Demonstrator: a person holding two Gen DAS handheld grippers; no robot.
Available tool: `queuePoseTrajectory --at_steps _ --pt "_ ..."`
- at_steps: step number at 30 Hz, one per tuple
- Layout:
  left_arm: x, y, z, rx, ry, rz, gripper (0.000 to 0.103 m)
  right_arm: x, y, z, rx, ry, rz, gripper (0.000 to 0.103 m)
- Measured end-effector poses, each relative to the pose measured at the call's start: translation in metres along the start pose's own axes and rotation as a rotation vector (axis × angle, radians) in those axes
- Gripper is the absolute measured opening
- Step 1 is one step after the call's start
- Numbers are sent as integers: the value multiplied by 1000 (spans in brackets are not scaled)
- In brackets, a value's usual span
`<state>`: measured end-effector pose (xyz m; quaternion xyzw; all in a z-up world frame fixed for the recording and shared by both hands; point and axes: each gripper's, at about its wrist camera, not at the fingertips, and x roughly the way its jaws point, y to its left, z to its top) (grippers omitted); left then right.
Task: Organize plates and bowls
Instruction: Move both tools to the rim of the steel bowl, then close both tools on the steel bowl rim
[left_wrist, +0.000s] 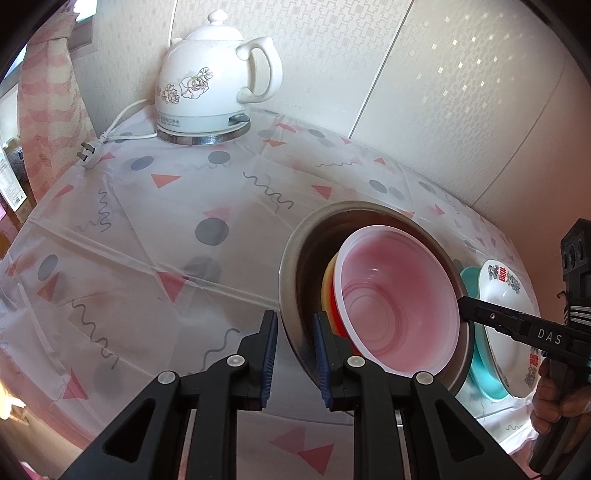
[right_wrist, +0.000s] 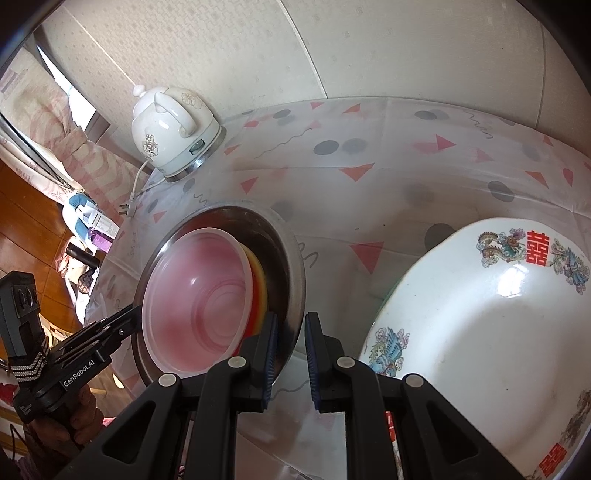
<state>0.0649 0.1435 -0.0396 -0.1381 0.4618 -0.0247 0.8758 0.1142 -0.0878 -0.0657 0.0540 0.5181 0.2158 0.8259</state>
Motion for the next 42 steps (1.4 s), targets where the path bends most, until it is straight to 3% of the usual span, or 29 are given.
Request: queuePoseTrajectory --at_steps 20,23,35,42 --pt "11 6 1 -28 14 -36 22 2 -1 -2 -6 12 25 15" --pt "10 7 1 -32 20 -41 23 3 -1 -3 -7 17 18 21" --pt "5 -9 -5 86 -41 51 22 5 5 -7 -39 19 2 21" --pt "5 -9 -5 81 -44 57 23 6 4 -7 -30 22 4 21"
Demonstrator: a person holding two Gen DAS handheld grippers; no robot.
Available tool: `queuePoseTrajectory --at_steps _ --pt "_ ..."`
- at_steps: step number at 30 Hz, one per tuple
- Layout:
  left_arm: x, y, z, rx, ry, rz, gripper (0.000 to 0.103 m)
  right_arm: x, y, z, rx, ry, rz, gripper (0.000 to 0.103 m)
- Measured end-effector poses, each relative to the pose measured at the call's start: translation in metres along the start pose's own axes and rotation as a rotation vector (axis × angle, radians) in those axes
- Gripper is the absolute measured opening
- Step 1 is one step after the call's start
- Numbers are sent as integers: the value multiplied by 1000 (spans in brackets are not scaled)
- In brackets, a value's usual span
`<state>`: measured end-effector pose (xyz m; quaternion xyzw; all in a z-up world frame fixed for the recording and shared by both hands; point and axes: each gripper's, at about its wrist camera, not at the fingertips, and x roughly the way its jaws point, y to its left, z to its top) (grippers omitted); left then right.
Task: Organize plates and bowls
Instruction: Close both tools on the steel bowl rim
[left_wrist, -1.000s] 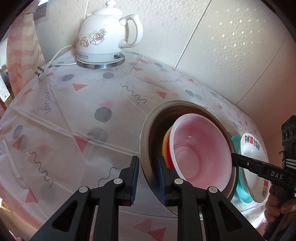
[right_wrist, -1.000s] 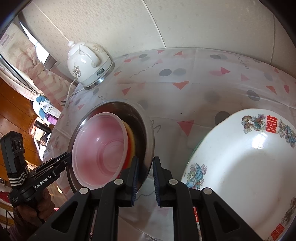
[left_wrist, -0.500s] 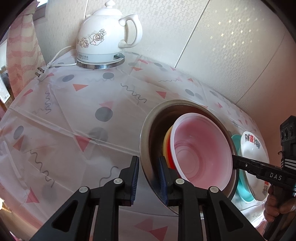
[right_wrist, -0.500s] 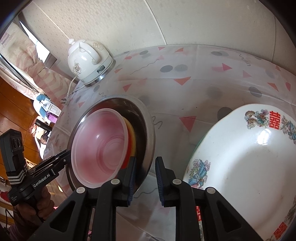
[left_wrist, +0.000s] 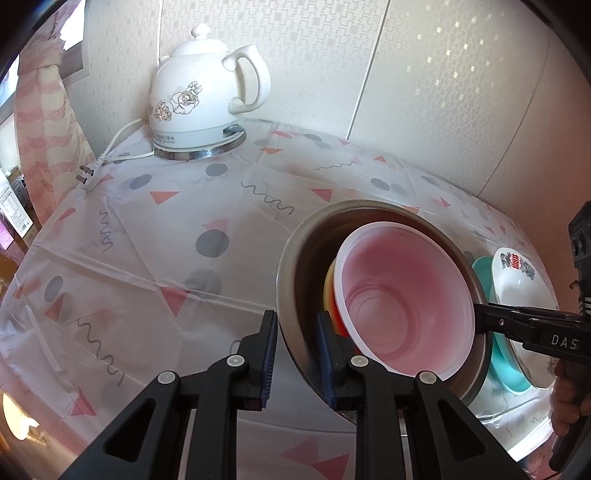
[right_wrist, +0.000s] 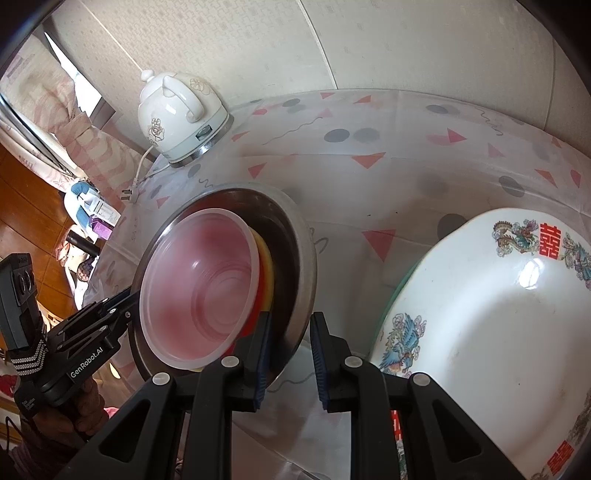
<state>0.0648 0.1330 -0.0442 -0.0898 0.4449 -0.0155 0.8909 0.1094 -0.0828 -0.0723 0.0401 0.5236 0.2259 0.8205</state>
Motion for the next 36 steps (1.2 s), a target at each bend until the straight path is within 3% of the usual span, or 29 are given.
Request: queuePoseTrajectory --at_steps 4,14,23,31,36 --pt "0 2 -1 -11 0 -9 23 0 0 0 4 0 0 21" --pt "0 5 0 -41 7 20 34 0 0 0 2 0 -1 21" --pt "0 1 -2 -26 0 47 34 0 0 0 3 0 0 21" --pt "-2 -7 -4 14 -21 55 20 1 2 0 -3 -10 -4 20" --pt "-4 -6 -6 13 -21 54 20 0 5 -2 -9 -14 -6 19"
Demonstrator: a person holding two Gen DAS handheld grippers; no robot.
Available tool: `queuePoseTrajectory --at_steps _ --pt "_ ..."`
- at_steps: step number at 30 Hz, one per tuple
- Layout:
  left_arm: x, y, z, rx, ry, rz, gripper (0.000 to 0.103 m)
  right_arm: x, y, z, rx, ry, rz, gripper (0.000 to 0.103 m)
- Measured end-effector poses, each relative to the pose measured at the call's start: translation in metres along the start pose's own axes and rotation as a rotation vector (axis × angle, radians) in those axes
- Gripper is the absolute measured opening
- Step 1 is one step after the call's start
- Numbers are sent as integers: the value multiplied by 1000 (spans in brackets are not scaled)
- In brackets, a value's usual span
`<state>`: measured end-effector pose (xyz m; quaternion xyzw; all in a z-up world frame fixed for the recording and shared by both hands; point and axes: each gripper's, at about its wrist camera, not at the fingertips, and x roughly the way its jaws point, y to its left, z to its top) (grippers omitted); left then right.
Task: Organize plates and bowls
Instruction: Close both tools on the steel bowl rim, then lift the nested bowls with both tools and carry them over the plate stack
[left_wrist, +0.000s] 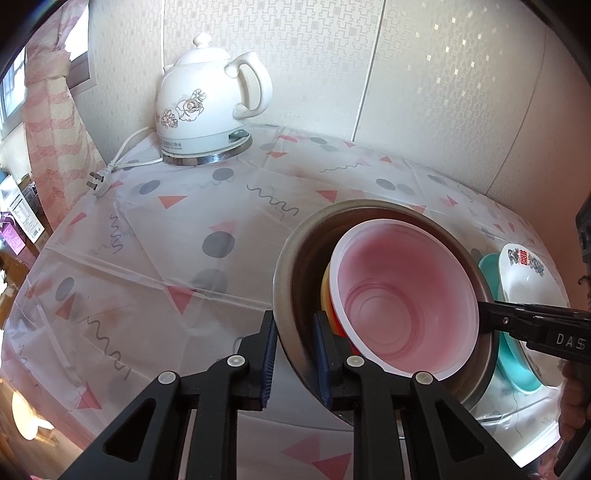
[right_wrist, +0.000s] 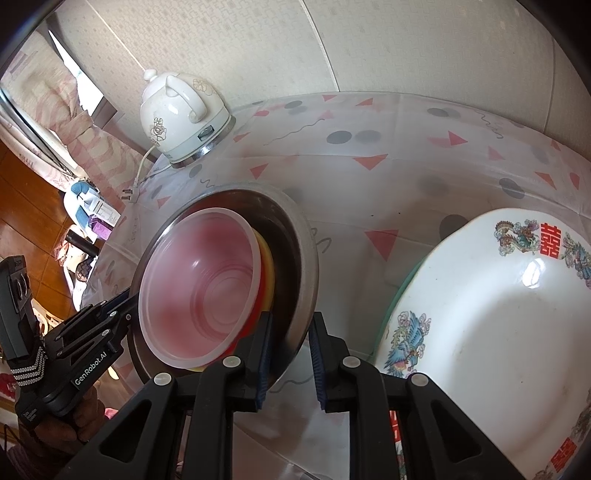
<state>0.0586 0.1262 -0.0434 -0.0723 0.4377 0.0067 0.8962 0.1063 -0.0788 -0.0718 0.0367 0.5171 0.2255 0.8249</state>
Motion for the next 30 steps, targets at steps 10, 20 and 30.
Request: queuePoseTrajectory --at_steps 10,20,30 --pt "-5 2 -5 -18 -3 -14 20 -2 1 -1 2 -2 8 19" --pt "-14 3 -6 -31 -16 -19 20 -5 3 -2 5 -5 18 19" --pt "-21 0 -5 -30 -33 -24 20 -13 2 -4 2 -22 27 19"
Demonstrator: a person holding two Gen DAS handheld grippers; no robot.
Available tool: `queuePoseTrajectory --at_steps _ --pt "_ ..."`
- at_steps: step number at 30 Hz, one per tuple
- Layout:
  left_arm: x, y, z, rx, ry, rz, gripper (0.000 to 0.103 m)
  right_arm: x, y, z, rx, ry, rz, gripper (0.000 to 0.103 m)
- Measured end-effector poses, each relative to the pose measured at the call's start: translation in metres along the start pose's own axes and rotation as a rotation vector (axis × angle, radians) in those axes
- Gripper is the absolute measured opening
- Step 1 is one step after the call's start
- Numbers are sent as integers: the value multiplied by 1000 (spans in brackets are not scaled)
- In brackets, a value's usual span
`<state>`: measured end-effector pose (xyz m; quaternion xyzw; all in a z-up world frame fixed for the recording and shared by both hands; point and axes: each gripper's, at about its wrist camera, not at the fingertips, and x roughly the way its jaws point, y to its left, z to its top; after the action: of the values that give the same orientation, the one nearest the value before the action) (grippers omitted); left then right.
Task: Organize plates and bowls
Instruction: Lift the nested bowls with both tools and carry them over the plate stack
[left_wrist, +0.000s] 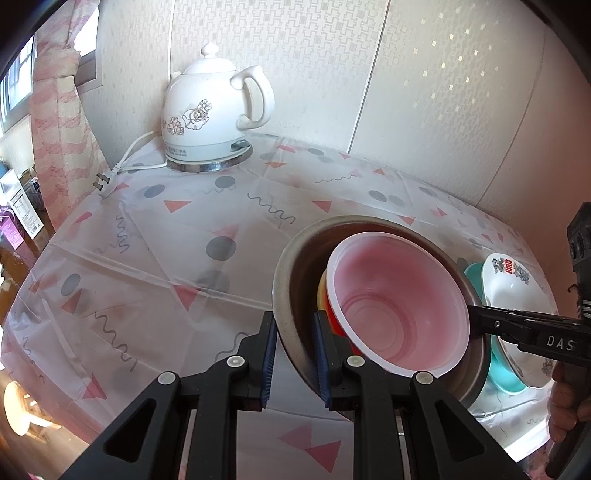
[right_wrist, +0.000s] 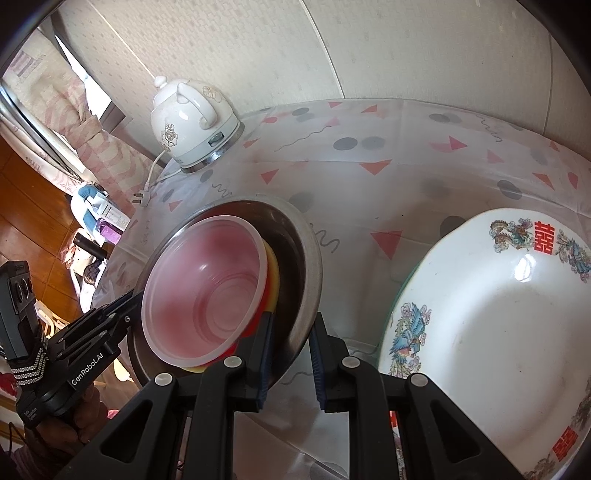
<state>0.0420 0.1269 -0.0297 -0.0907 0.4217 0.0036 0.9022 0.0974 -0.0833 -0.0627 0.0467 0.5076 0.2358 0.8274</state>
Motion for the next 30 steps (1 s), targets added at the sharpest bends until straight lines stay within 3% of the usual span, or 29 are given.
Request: queuePoseTrajectory --at_steps 30 --pt "-19 -37 14 64 -52 -53 20 -45 -19 -5 32 -99 -6 19"
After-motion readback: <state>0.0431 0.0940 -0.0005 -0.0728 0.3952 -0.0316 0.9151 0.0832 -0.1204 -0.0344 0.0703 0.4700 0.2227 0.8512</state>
